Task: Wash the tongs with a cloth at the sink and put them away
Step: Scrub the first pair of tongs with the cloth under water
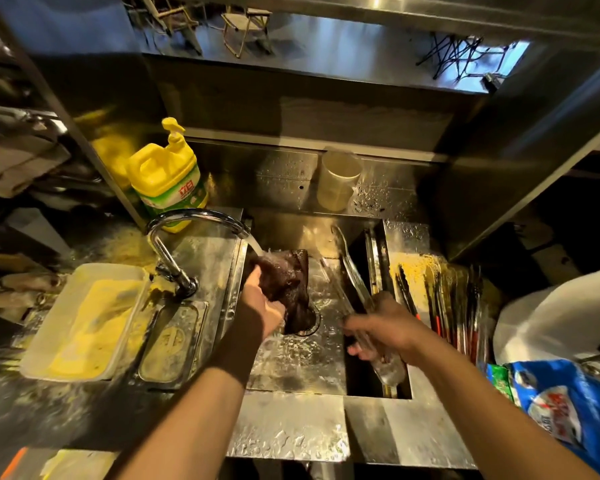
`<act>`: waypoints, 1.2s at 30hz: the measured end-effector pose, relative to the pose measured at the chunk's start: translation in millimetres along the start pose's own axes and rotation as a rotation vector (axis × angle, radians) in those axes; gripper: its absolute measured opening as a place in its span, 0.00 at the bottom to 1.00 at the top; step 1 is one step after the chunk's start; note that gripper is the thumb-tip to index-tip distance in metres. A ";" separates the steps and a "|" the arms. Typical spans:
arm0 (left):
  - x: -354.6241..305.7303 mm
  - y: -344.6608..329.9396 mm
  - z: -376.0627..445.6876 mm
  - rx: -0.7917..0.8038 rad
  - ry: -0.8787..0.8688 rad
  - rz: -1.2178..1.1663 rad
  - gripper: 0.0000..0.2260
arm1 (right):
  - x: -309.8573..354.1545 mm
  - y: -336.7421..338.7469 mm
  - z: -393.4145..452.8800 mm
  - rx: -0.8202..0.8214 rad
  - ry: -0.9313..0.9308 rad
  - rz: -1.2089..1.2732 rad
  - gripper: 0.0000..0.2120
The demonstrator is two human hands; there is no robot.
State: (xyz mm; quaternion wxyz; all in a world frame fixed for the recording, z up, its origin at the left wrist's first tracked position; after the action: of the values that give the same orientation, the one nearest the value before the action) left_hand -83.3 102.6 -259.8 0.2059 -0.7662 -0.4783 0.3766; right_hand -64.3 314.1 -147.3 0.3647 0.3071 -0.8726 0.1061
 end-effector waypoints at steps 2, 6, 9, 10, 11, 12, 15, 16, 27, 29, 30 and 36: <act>-1.9 -0.5 -0.5 0.048 0.010 -0.038 0.19 | 4.0 -2.7 5.5 -0.019 -0.007 -0.045 0.34; -5.9 -1.5 -1.8 0.116 -0.014 -0.057 0.19 | 12.2 -9.9 12.1 -0.086 0.011 -0.220 0.26; -8.5 2.0 -3.0 0.122 -0.038 0.001 0.17 | 7.2 -16.4 17.7 -0.023 -0.041 -0.138 0.24; -8.3 1.9 -3.2 0.124 -0.037 0.021 0.16 | 5.2 -18.7 18.7 -0.001 -0.063 -0.101 0.25; -7.9 2.1 -3.4 0.128 -0.035 0.043 0.15 | 4.2 -20.7 20.1 0.011 -0.080 -0.101 0.24; -6.2 0.7 -4.5 0.130 -0.027 0.065 0.14 | 3.8 -22.3 20.8 0.016 -0.096 -0.134 0.23; 1.8 -4.1 -6.9 0.117 0.023 0.166 0.12 | 4.8 -32.2 20.7 0.037 -0.110 -0.155 0.21; 2.2 -7.0 -6.6 0.107 0.033 0.215 0.13 | 4.1 -35.0 20.3 0.045 -0.108 -0.148 0.20; -10.9 -29.1 5.4 -0.012 0.065 0.378 0.16 | 15.6 -37.5 20.7 -0.062 -0.052 -0.279 0.12; -17.0 -30.8 4.3 -0.026 0.027 0.368 0.17 | 13.5 -44.9 23.5 -0.080 -0.038 -0.309 0.09; -23.0 -29.6 4.7 -0.047 -0.003 0.370 0.18 | 12.3 -48.7 24.5 -0.080 -0.032 -0.318 0.08; -5.5 -23.1 3.0 -0.078 0.059 0.380 0.17 | 21.9 -49.5 28.6 -0.111 -0.017 -0.315 0.04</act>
State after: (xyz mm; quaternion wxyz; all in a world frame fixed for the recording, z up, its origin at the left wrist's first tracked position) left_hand -100.3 108.1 -244.0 0.1153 -0.8606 -0.3332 0.3674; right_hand -62.2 253.3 -154.2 0.3858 0.4202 -0.8213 -0.0034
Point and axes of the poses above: each hand's wrist, its own z-axis towards the middle knuckle, its own y-axis out of the back of the hand, x = y × z, the point moved 8 cm from there along z, towards the middle knuckle, and after that the axes turned 12 degrees about x, right-handed, at the moved point
